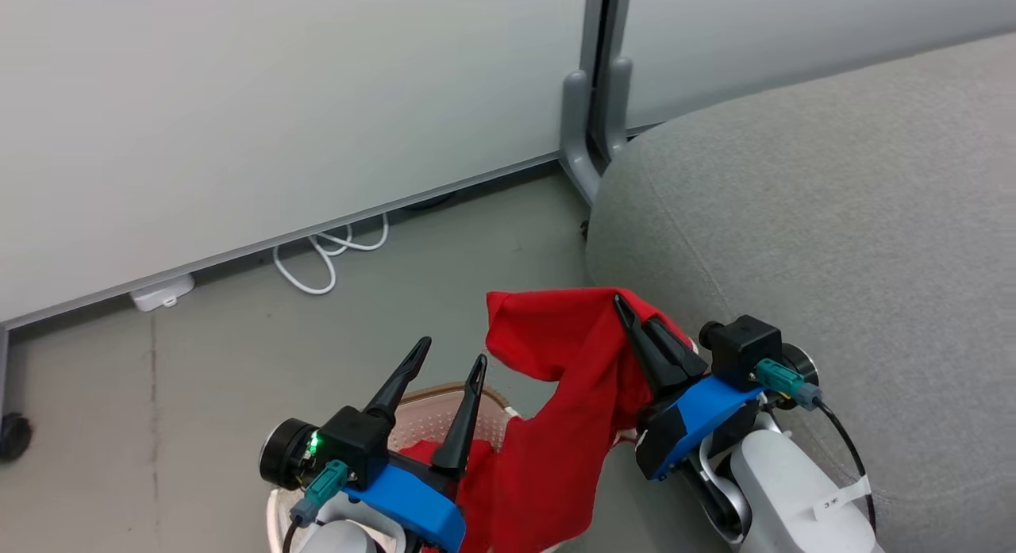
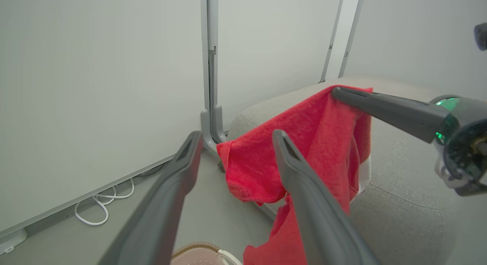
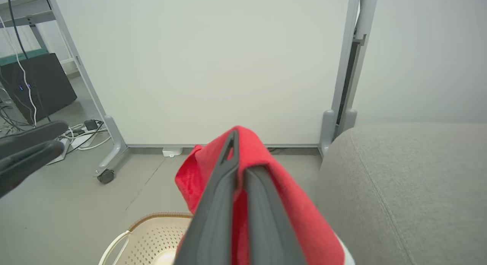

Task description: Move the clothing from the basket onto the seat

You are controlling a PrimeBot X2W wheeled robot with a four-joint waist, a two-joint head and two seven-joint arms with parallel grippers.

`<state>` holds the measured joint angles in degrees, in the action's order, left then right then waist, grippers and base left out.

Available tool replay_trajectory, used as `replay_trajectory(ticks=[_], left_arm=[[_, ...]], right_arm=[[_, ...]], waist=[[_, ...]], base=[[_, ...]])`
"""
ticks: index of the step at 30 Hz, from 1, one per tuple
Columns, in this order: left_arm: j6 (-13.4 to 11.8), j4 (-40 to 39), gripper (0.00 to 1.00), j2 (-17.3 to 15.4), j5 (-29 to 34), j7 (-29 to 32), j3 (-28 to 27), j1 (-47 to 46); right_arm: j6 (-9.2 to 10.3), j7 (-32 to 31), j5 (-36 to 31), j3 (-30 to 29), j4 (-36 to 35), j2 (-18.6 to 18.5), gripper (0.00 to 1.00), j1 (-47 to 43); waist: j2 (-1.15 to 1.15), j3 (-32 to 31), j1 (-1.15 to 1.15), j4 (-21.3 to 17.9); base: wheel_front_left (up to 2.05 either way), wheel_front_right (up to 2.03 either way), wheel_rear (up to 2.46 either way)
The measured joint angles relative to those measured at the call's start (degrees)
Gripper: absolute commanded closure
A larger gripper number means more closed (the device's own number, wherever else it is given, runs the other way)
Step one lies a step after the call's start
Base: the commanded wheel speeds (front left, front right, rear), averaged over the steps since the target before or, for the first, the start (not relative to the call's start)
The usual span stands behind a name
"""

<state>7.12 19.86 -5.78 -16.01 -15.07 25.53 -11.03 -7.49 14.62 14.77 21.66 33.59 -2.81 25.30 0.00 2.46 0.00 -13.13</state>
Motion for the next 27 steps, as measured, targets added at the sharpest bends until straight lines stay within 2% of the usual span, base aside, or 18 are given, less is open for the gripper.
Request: replay_trajectory(ticks=[15,21,27], left_arm=[[0.3,-0.9,0.00,-0.6,-0.2,0.0,1.4,-0.1],[0.3,-1.0,0.00,-0.9,-0.3,0.0,1.6,-0.4],[0.3,-1.0,0.00,-0.9,-0.3,0.0,2.1,-0.7]], right_arm=[[0.00,0.2,0.5,-0.7,-1.2,0.0,1.00,-0.7],[0.00,0.2,0.9,-0.7,-1.5,0.0,1.00,-0.9],[0.00,0.3,0.9,-1.3,-1.7,0.0,1.00,-1.1]], waist=[[0.00,1.8,0.00,-12.2],[0.00,2.6,0.00,-14.9],[0.00,3.1,0.00,-15.6]], base=[[0.00,0.00,0.00],[0.00,0.00,0.00],[0.00,0.00,0.00]])
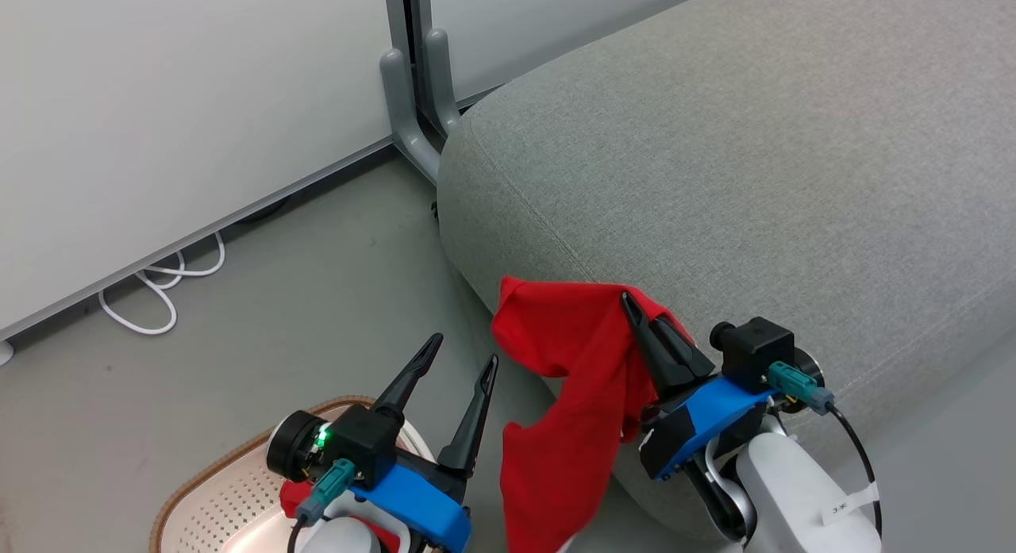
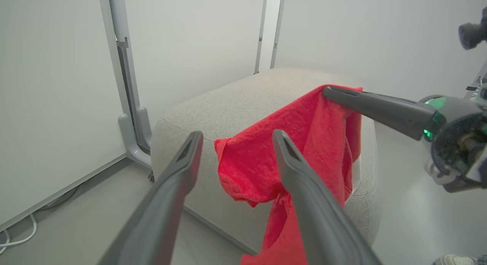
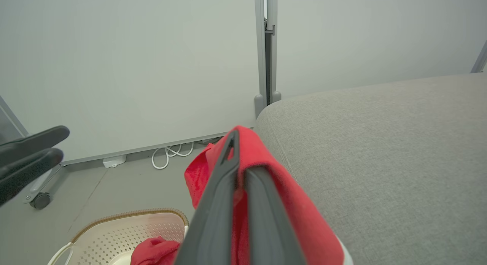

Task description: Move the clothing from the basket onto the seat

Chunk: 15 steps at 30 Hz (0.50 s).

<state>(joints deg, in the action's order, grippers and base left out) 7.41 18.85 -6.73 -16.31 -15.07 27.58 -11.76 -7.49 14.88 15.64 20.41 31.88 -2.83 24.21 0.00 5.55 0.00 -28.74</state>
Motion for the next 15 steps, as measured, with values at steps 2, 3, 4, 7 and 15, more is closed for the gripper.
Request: replay_trajectory(ticks=[2,3,4,7,15], left_arm=[[0.0,0.0,0.00,0.0,0.0,0.0,0.2,0.0],[0.0,0.0,0.00,0.0,0.0,0.0,0.3,0.0],[0.0,0.0,0.00,-0.1,0.0,0.0,0.4,0.0],[0.0,0.0,0.00,-0.3,0.2,0.0,0.7,-0.1],[0.0,-0.7,0.00,-1.2,0.8,0.0,0.7,-1.4]], right_arm=[[0.01,0.0,0.0,-0.3,-0.1,0.0,1.00,0.0],[0.01,0.0,0.0,-0.4,-0.2,0.0,1.00,0.0],[0.01,0.0,0.0,-0.6,-0.2,0.0,1.00,0.0],[0.00,0.1,0.0,-1.1,-0.5,0.0,1.00,-0.1],[0.00,-0.7,-2.2,-5.6,-0.6,0.0,1.00,4.4]], waist=[[0.00,0.2,0.00,0.1],[0.00,0.4,0.00,0.1],[0.00,0.5,0.00,0.2],[0.00,0.9,0.00,0.6],[0.00,3.5,0.00,1.5]], base=[[0.00,0.00,0.00],[0.00,0.00,0.00],[0.00,0.00,0.00],[0.00,0.00,0.00],[0.00,0.00,0.00]])
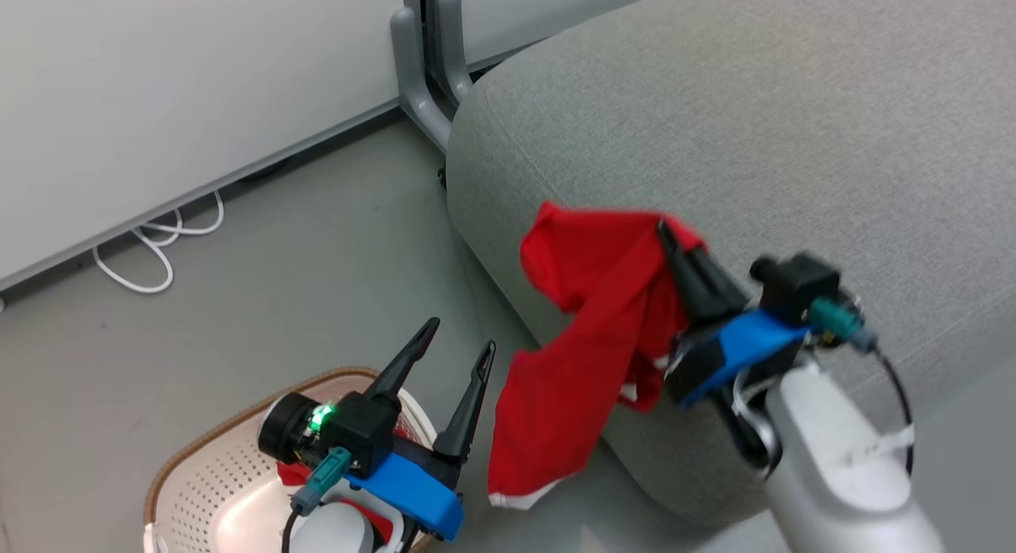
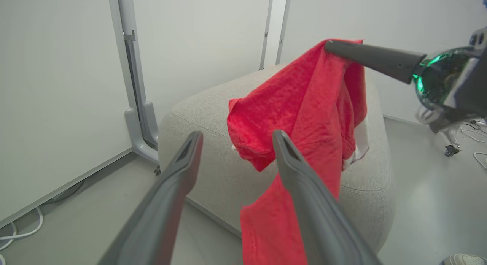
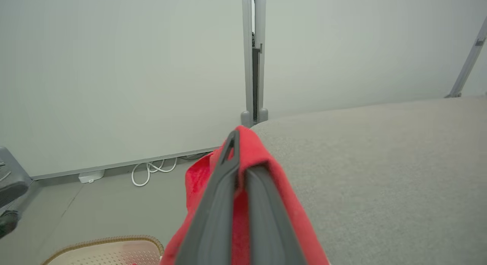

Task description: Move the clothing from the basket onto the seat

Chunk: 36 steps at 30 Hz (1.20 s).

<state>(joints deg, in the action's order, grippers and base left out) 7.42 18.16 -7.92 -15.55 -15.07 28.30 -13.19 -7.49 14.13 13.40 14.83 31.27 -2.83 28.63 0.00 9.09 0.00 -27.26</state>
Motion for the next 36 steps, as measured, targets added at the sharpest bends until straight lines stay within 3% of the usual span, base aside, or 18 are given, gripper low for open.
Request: replay_trajectory(ticks=[7,12,19,27,36], left_arm=[[0.0,-2.3,0.00,-1.7,1.8,0.0,0.0,-2.9],[0.0,-4.9,0.00,-3.3,2.9,0.0,1.5,-5.8],[0.0,-8.2,0.00,-6.0,3.6,0.0,3.3,-10.6],[0.0,-12.0,0.00,-8.1,4.6,0.1,5.6,-14.3],[-0.1,-15.4,0.00,-10.9,5.7,1.8,5.7,-15.5]], right_arm=[[0.00,-6.1,-6.7,-10.0,-2.2,-0.5,1.00,11.7],[0.00,-10.3,-6.6,-14.5,-4.0,-6.3,1.00,20.5],[0.00,-11.5,-4.5,-24.4,-4.3,-13.6,1.00,29.1],[0.00,-8.4,-3.7,-36.5,2.4,-16.3,1.00,30.4],[0.00,-4.6,-6.7,-45.1,14.8,-14.6,1.00,29.9]], waist=[[0.00,4.9,0.00,1.0],[0.00,9.6,0.01,2.4],[0.00,16.8,0.01,5.9],[0.00,24.9,0.01,10.1],[0.00,31.6,0.01,12.6]], base=[[0.00,0.00,0.00],[0.00,0.00,0.00],[0.00,0.00,0.00],[0.00,0.00,0.00],[0.00,0.00,0.00]])
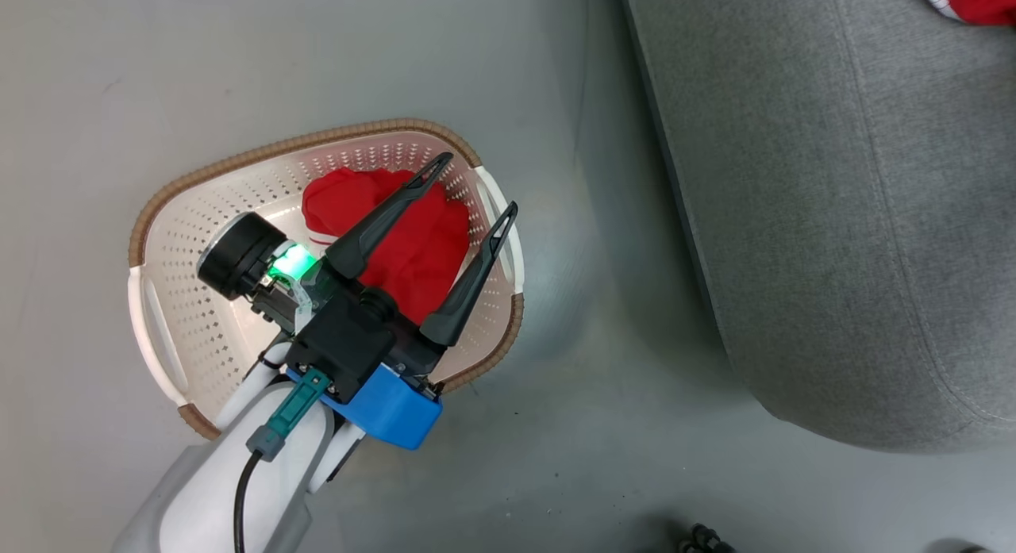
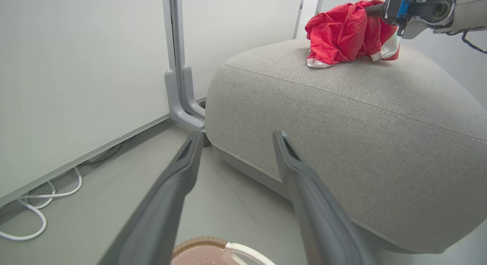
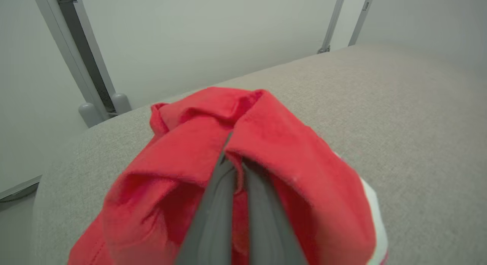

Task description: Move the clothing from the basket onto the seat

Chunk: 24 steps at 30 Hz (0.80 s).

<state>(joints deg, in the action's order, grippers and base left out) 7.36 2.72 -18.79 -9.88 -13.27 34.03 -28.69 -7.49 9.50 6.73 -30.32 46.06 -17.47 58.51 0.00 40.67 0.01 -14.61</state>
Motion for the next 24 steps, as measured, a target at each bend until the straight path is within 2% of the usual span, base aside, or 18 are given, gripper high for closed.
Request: replay_trajectory(ticks=[10,11,12,13,24], left_arm=[[-0.3,-0.5,0.00,-0.5,-0.4,0.7,0.5,0.3],[-0.4,-0.5,0.00,-0.4,-0.5,0.7,0.6,0.4],[-0.5,-0.3,0.00,-0.4,-0.7,0.6,0.6,0.4],[-0.5,-0.1,0.00,-0.3,-0.7,0.6,0.6,0.4],[-0.5,4.3,0.00,1.7,-2.8,-1.0,1.6,1.7]], right_arm=[[0.00,3.8,-4.7,-2.1,8.4,0.3,0.99,0.7],[0.00,4.1,-4.7,-2.1,8.7,0.3,0.61,0.7],[0.00,4.3,-5.1,-1.9,9.0,0.3,0.12,0.8],[0.00,4.4,-5.3,-1.8,9.2,0.3,0.00,0.8],[0.00,5.3,-7.2,-0.6,11.5,-0.4,0.00,-1.5]], waist=[[0.00,-1.0,0.00,0.0],[0.00,-1.3,-0.01,0.0],[0.00,-1.6,-0.01,0.0],[0.00,-2.0,-0.01,0.0],[0.01,-7.4,-0.01,0.7]], base=[[0.00,0.00,0.00],[0.00,0.00,0.00],[0.00,0.00,0.00],[0.00,0.00,0.00],[0.00,0.00,0.00]])
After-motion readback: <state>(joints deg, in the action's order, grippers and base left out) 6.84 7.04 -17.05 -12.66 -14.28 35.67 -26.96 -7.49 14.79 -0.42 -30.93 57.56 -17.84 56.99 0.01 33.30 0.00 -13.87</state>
